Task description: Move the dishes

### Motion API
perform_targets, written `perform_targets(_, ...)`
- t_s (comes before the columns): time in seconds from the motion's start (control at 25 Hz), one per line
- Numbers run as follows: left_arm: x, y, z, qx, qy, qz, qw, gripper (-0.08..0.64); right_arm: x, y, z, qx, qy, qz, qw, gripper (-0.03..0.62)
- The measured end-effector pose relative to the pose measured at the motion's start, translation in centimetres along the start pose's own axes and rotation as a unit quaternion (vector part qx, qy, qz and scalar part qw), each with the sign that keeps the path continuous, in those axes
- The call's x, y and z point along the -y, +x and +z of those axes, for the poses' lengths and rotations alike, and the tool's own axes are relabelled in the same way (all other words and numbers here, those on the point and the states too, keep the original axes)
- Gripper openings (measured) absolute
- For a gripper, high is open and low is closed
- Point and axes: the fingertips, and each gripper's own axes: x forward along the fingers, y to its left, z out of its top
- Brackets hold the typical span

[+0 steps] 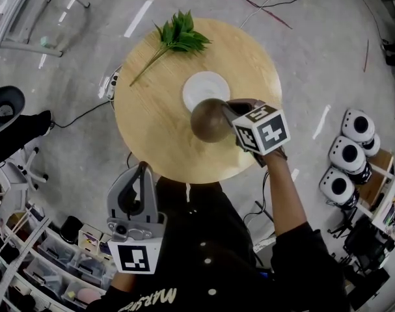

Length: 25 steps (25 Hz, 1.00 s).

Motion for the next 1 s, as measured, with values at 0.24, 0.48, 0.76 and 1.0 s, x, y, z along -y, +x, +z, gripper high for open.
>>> perform_targets(0.24, 0.3, 0.1, 0.2, 0.003, 0.001, -0.005, 1.0, 0.011, -5.5, -1.0, -5.6, 0.016, 0.075, 0.006, 0.997, 0.011)
perform_targets(0.48, 0.8, 0.4, -0.5, -0.008, 0.0, -0.016, 0.9998, 0.011, -6.9, 1.7, -10.4, -0.009, 0.112, -0.02, 0.994, 0.011)
perform_targets(0.76, 1.3, 0.6, -1.9, -0.022, -0.003, -0.023, 0.9995, 0.011, -5.3, 3.8, -14.5, -0.036, 0.14, -0.032, 0.989, 0.011)
perform_targets(1.0, 1.8, 0.6, -2.7, -0.03, 0.0, -0.029, 0.9991, 0.011, -5.0, 4.6, -15.5, -0.027, 0.13, -0.052, 0.99, 0.011)
